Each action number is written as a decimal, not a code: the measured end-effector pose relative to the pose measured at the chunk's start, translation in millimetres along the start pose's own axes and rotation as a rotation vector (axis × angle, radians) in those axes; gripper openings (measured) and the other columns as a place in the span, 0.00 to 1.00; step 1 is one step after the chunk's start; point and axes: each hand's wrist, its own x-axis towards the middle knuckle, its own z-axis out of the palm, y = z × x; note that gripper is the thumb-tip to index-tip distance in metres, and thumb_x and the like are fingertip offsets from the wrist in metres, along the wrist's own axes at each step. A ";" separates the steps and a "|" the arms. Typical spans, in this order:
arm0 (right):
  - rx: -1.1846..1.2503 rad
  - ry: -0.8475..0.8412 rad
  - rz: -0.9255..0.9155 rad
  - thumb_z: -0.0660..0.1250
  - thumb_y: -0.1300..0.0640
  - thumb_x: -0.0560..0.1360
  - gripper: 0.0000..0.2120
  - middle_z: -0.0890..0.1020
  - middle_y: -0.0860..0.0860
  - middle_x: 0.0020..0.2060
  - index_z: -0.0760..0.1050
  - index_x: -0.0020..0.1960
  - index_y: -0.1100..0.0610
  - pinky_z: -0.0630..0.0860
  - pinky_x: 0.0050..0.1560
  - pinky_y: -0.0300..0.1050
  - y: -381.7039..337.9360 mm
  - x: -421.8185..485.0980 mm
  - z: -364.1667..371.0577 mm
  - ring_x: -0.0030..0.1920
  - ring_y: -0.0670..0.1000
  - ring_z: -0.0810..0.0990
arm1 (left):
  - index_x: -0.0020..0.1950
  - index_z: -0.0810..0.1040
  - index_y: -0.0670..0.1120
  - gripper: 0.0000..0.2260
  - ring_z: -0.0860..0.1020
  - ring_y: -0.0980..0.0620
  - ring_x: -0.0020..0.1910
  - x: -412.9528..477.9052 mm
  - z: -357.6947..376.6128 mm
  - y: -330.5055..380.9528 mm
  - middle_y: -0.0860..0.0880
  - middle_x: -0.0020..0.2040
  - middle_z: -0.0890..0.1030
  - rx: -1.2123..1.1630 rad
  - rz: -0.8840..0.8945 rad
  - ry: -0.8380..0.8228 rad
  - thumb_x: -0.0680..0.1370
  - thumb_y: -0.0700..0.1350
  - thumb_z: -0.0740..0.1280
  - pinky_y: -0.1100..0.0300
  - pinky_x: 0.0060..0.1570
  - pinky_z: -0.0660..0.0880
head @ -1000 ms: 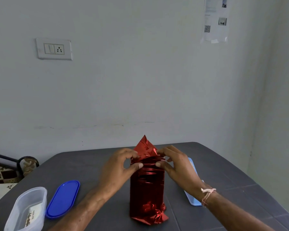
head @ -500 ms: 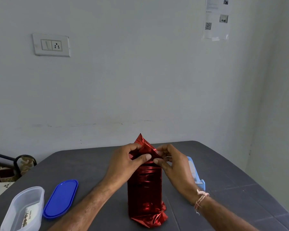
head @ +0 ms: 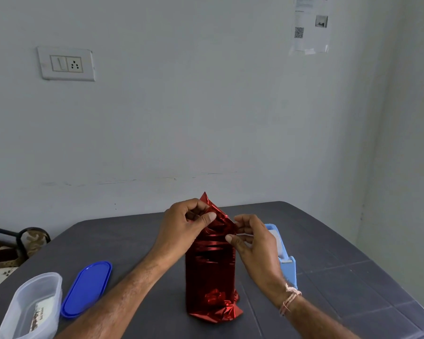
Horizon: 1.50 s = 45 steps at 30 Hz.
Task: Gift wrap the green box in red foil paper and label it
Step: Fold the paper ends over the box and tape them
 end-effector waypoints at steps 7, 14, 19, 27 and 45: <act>0.059 0.011 -0.012 0.75 0.58 0.76 0.15 0.83 0.42 0.54 0.76 0.58 0.44 0.81 0.61 0.46 -2.4 0.7 3.1 0.58 0.43 0.82 | 0.45 0.84 0.54 0.03 0.82 0.57 0.41 1.6 -0.7 4.6 0.58 0.40 0.84 0.034 0.008 0.010 0.74 0.47 0.77 0.57 0.46 0.80; 0.100 -0.032 -0.009 0.74 0.61 0.76 0.19 0.84 0.43 0.56 0.76 0.61 0.45 0.80 0.63 0.48 -6.4 4.0 4.3 0.60 0.44 0.82 | 0.53 0.82 0.53 0.10 0.82 0.61 0.44 0.7 -3.0 12.4 0.61 0.43 0.83 0.084 0.062 -0.006 0.74 0.44 0.77 0.70 0.45 0.75; 0.012 0.030 -0.038 0.76 0.61 0.75 0.24 0.74 0.40 0.63 0.74 0.63 0.41 0.78 0.61 0.36 -8.2 1.6 2.9 0.63 0.38 0.76 | 0.57 0.80 0.54 0.13 0.82 0.60 0.46 -0.3 -4.4 14.9 0.60 0.43 0.83 0.135 0.077 -0.014 0.75 0.44 0.77 0.68 0.48 0.76; -0.087 0.143 -0.045 0.77 0.60 0.74 0.15 0.79 0.42 0.49 0.77 0.56 0.48 0.76 0.47 0.30 -9.5 -3.0 4.5 0.51 0.39 0.77 | 0.58 0.80 0.55 0.15 0.82 0.60 0.47 -2.8 -6.2 16.5 0.60 0.44 0.83 0.177 0.096 -0.009 0.74 0.46 0.77 0.68 0.50 0.76; -0.136 0.058 -0.017 0.74 0.54 0.77 0.09 0.84 0.42 0.48 0.85 0.57 0.47 0.77 0.52 0.33 -14.4 2.1 7.8 0.51 0.39 0.80 | 0.55 0.80 0.56 0.13 0.82 0.61 0.44 0.9 -10.0 25.7 0.63 0.42 0.84 0.197 0.119 -0.029 0.74 0.45 0.77 0.75 0.45 0.68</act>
